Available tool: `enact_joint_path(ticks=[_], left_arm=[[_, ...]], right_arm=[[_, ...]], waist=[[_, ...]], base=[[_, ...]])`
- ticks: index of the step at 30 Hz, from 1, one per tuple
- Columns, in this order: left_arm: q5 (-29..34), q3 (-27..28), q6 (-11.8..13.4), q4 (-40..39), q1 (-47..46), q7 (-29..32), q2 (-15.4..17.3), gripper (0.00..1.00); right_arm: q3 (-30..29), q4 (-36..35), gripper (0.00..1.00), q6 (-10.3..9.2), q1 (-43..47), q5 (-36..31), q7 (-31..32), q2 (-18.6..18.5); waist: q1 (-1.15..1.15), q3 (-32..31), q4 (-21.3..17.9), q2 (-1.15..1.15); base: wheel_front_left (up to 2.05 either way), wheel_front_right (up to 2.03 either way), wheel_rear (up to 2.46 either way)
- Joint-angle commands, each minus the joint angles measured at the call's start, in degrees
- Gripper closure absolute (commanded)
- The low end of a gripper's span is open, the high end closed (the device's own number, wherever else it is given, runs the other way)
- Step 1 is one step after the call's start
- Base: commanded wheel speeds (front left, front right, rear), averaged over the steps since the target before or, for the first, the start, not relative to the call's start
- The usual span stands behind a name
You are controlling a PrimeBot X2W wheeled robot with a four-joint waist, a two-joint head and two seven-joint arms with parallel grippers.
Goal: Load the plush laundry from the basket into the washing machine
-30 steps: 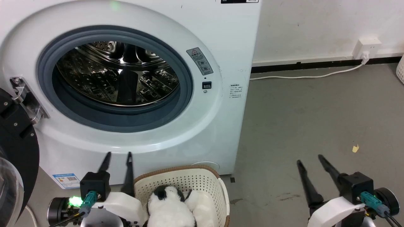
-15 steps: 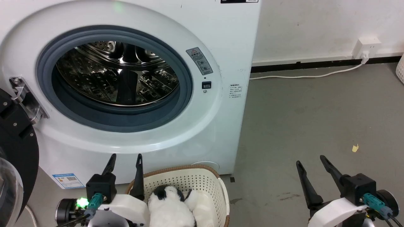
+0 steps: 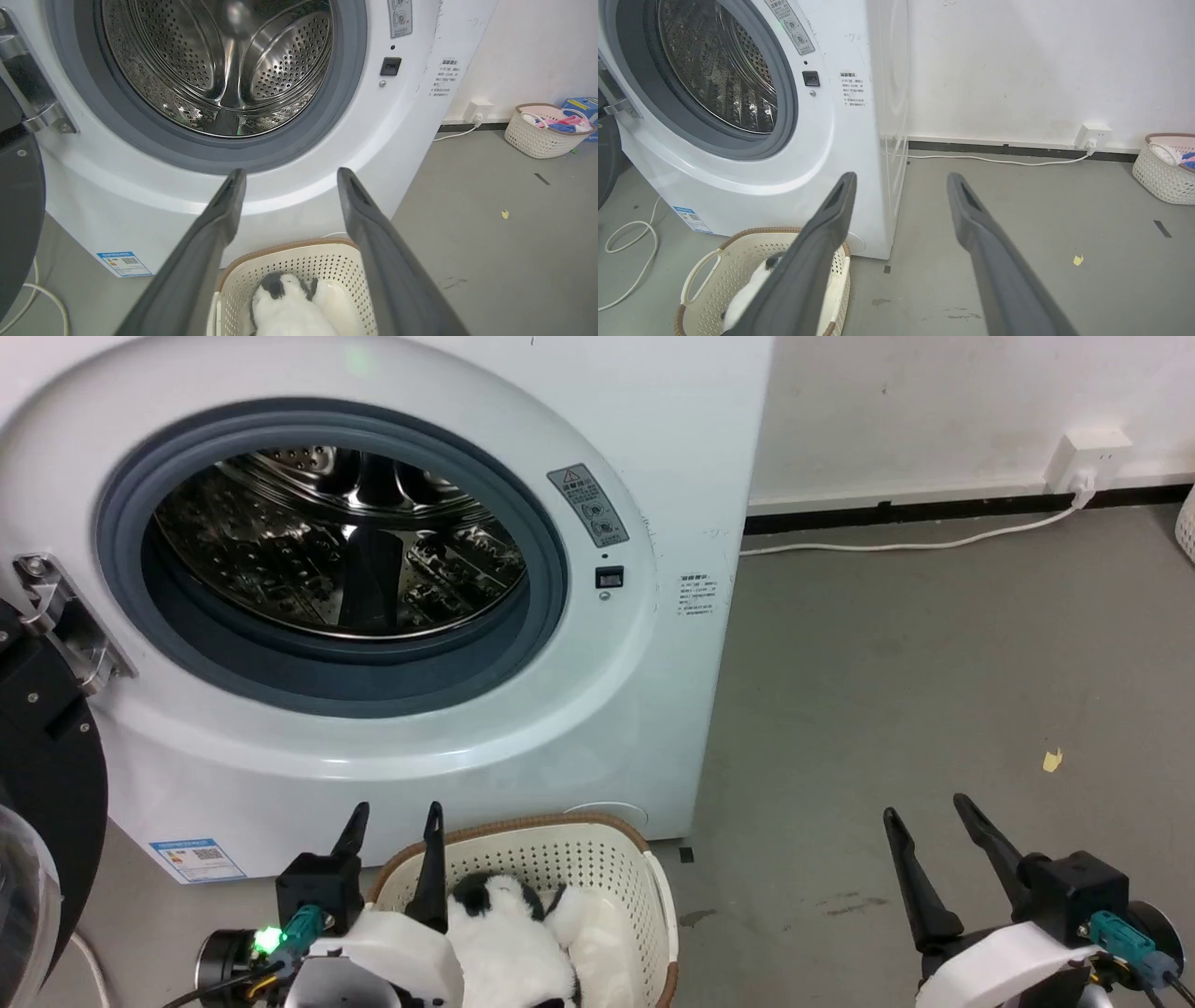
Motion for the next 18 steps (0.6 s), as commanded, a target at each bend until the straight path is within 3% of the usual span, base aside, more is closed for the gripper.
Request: enact_joint_path(ticks=[1,18], left_arm=[[-0.91,-0.39,0.29,1.09,-1.27,-0.16,0.02,0.00],[-8.75,-4.93,0.85,12.63,-7.09,6.03,0.02,0.00]], right_arm=[[-0.24,0.23,0.00,-0.01,0.43,0.71,-0.53,0.02],[-0.98,0.79,0.00,-0.02,-0.81,3.34,-2.29,0.02]], waist=[[0.00,0.36,-0.02,0.00],[0.00,5.45,-0.66,0.00]], base=[[0.00,0.00,0.00],[0.00,0.00,0.00]])
